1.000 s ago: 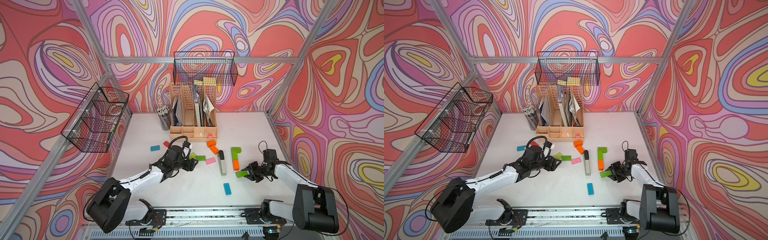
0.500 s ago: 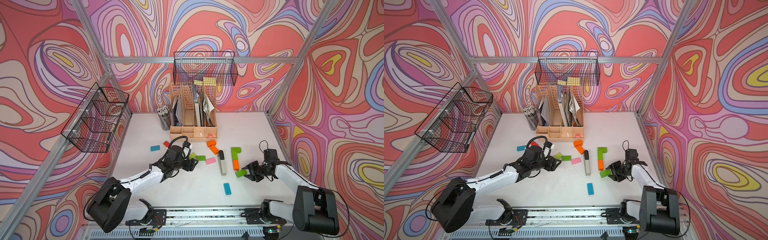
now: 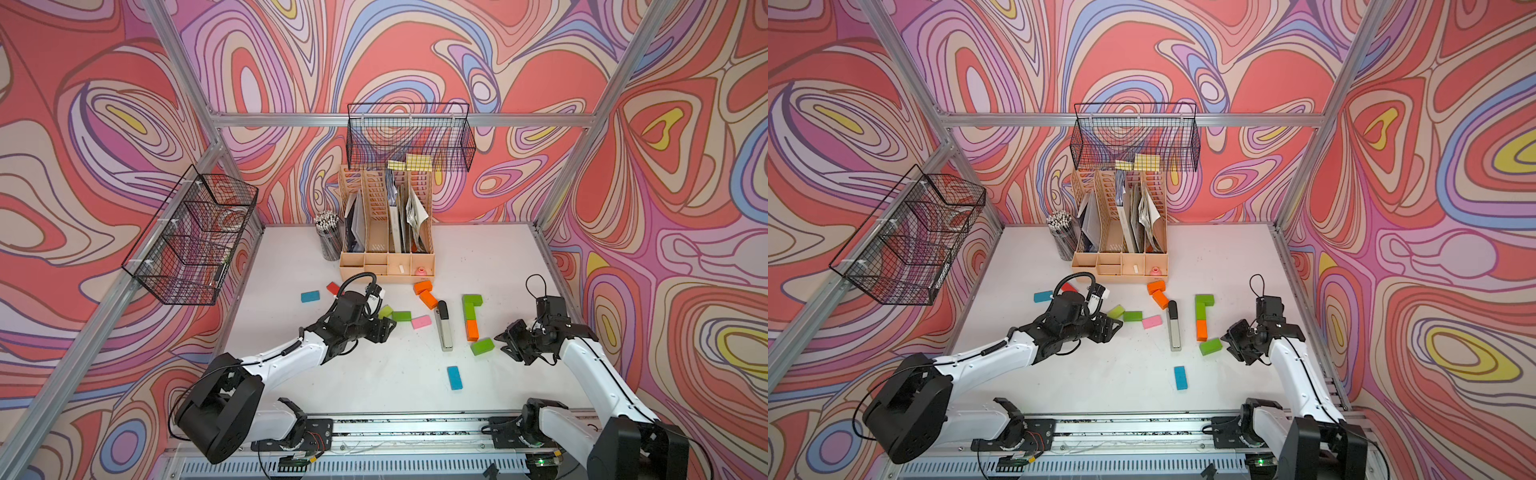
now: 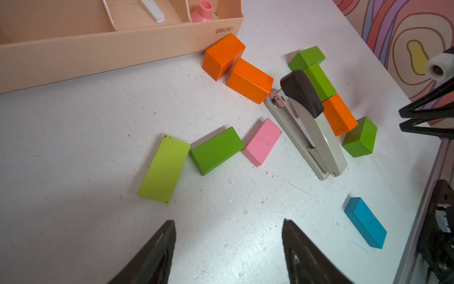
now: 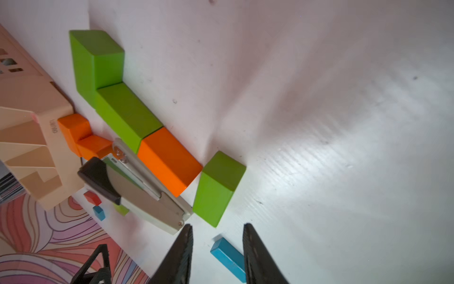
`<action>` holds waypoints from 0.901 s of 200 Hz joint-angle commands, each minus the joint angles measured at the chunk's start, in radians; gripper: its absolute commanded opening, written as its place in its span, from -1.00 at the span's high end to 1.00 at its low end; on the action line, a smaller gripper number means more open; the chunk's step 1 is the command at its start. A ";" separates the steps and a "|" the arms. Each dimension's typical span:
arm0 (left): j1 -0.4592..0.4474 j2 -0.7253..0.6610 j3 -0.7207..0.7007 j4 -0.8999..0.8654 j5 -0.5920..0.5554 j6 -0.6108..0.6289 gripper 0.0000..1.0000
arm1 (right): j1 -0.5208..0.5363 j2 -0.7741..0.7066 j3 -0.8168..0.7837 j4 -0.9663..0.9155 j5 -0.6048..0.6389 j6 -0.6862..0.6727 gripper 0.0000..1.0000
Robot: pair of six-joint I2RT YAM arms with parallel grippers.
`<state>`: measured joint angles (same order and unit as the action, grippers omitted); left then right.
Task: Assemble the letter c with building blocks
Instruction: Assemble the building block at the center of the board.
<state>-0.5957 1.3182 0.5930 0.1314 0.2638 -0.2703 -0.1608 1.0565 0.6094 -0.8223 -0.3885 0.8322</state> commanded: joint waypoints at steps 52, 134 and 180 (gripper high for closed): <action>-0.006 0.004 0.006 0.019 0.003 0.018 -0.41 | -0.006 0.051 0.000 0.041 0.098 -0.087 0.55; -0.007 0.004 0.007 0.017 0.006 0.017 -0.41 | -0.006 0.150 -0.003 0.134 0.070 -0.102 0.70; -0.007 0.004 0.008 0.015 0.001 0.019 -0.41 | -0.006 0.196 -0.023 0.175 0.016 -0.107 0.74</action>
<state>-0.5968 1.3182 0.5930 0.1314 0.2642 -0.2653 -0.1627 1.2335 0.6086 -0.6872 -0.3336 0.7380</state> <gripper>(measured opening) 0.707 0.132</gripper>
